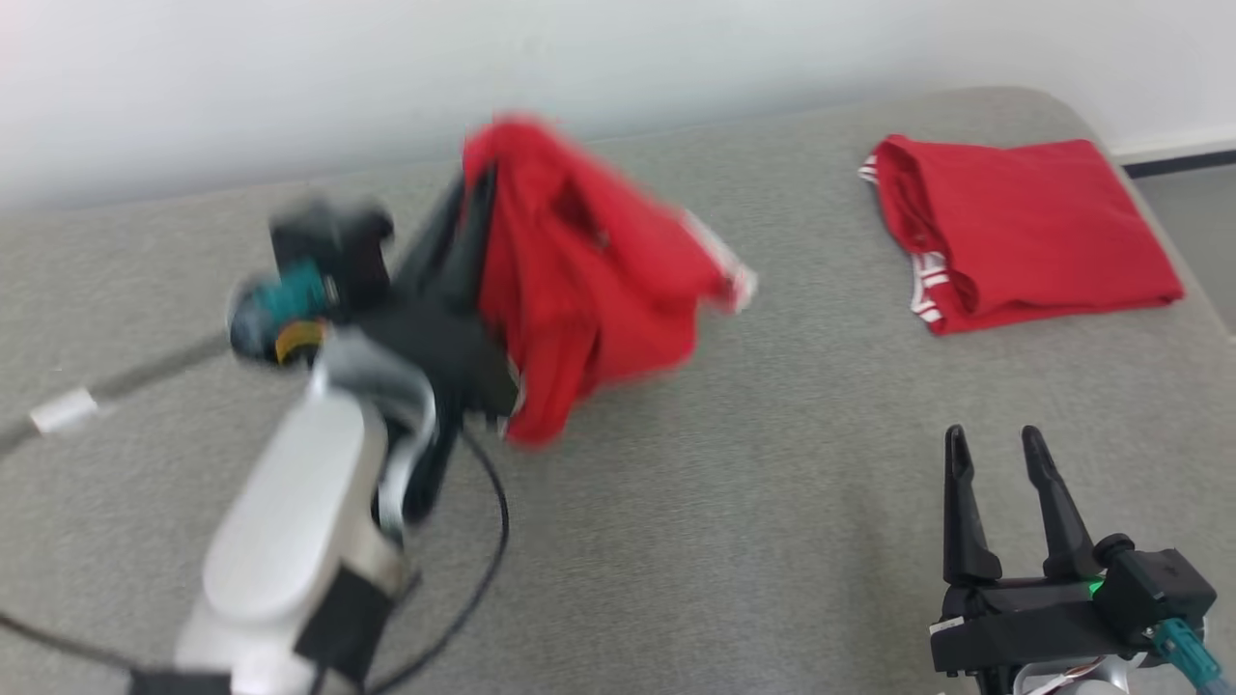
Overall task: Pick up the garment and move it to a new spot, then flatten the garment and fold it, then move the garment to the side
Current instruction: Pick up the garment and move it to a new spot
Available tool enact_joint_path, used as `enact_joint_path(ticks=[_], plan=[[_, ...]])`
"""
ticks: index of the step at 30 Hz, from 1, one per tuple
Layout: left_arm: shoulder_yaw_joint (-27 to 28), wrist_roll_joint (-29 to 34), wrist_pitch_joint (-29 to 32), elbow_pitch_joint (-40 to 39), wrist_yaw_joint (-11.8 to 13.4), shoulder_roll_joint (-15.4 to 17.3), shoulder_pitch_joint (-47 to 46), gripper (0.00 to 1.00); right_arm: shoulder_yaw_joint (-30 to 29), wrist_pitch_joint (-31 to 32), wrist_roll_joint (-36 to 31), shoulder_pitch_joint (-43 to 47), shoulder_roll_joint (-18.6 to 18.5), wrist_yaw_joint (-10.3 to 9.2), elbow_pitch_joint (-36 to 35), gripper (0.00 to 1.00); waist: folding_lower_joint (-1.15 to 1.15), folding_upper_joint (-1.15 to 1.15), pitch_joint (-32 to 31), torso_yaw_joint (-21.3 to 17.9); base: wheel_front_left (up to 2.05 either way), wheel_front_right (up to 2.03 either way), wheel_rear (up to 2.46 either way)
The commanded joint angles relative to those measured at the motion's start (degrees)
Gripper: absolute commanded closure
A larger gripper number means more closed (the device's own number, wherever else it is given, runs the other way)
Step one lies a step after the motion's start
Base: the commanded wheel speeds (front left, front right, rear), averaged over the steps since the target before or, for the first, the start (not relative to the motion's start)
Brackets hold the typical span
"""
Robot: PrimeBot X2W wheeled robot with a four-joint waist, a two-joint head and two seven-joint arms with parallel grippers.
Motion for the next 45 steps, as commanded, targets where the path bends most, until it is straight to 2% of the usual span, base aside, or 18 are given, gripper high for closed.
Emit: enact_joint_path(ticks=[1, 3, 8, 9, 10, 11, 15, 19, 28, 34, 39, 45], plan=[[-0.4, -0.1, -0.2, 0.0, 0.0, 0.0, 2.0, 1.00, 0.3, -0.4, 0.4, -0.2, 0.3, -0.15, 0.2, 0.00, 0.01, 0.01, -0.1, -1.9, 0.00, 0.00, 0.00], [-0.5, -1.7, -0.5, 1.1, 0.5, -1.1, 6.5, 1.00, 0.4, -0.5, 0.4, -0.4, 0.3, -0.15, 0.8, 0.00, 0.01, 0.01, -0.1, -2.6, 0.00, 0.00, 0.00], [-2.5, -0.8, -2.1, 6.4, 1.4, -1.2, 13.7, 1.00, 0.7, -0.7, 0.3, -1.0, 0.4, -0.15, 1.7, 0.00, 0.01, 0.01, -0.4, -3.6, 0.00, 0.00, 0.00], [-3.6, -0.1, -2.2, 7.8, 1.2, -1.1, 14.5, 0.67, 0.7, -0.7, 0.2, -1.1, 0.4, -0.15, 1.8, 0.00, 0.01, 0.01, -0.5, -3.6, 0.00, 0.00, 0.00], [-4.0, 0.2, -2.9, 8.7, 1.0, -1.3, 15.0, 0.13, 0.9, -0.7, 0.1, -1.2, 0.4, -0.15, 1.9, 0.00, 0.01, 0.01, -0.7, -3.6, 0.00, 0.00, 0.00], [-4.6, 0.5, -3.4, 9.6, 0.7, -1.4, 15.2, 0.00, 1.0, -0.7, 0.0, -1.2, 0.5, -0.15, 1.9, 0.00, 0.01, 0.01, -1.0, -3.6, 0.00, 0.00, 0.00], [-5.6, 0.6, -7.0, 8.9, -0.1, -2.2, 15.4, 0.00, 0.5, -0.8, -0.2, -0.4, 0.4, -0.15, 2.0, 0.00, 0.01, 0.01, -2.8, -2.5, 0.00, 0.00, 0.00], [-4.6, 0.5, -10.0, 4.2, 1.0, -1.8, 16.1, 0.00, -0.4, -0.8, -0.3, 1.1, 0.3, -0.15, 2.0, 0.00, 0.01, 0.01, -5.4, -0.4, 0.00, 0.00, 0.00], [0.7, 2.3, -12.4, -6.0, 5.9, 5.9, 21.7, 0.00, -1.0, -0.8, -0.1, 3.2, 0.3, -0.15, 1.3, 0.00, 0.01, 0.01, -9.2, 4.0, 0.00, 0.00, 0.00], [4.2, 6.1, -13.6, -11.0, 9.8, 11.3, 28.0, 0.00, -1.1, -0.8, -0.1, 3.9, 0.3, -0.15, 1.3, 0.00, 0.01, 0.01, -10.3, 6.3, 0.00, 0.00, 0.00], [6.8, 7.6, -13.8, -14.4, 12.7, 13.5, 34.7, 0.00, -1.9, -0.6, -0.2, 4.5, 0.4, -0.15, 1.0, 0.00, 0.01, 0.01, -11.0, 7.7, 0.00, 0.00, 0.00], [9.4, 6.9, -13.9, -17.6, 13.6, 13.7, 39.7, 0.00, -2.4, -0.5, -0.3, 5.4, 0.4, -0.15, 0.8, 0.00, 0.01, 0.01, -11.4, 9.0, 0.00, 0.00, 0.00]])
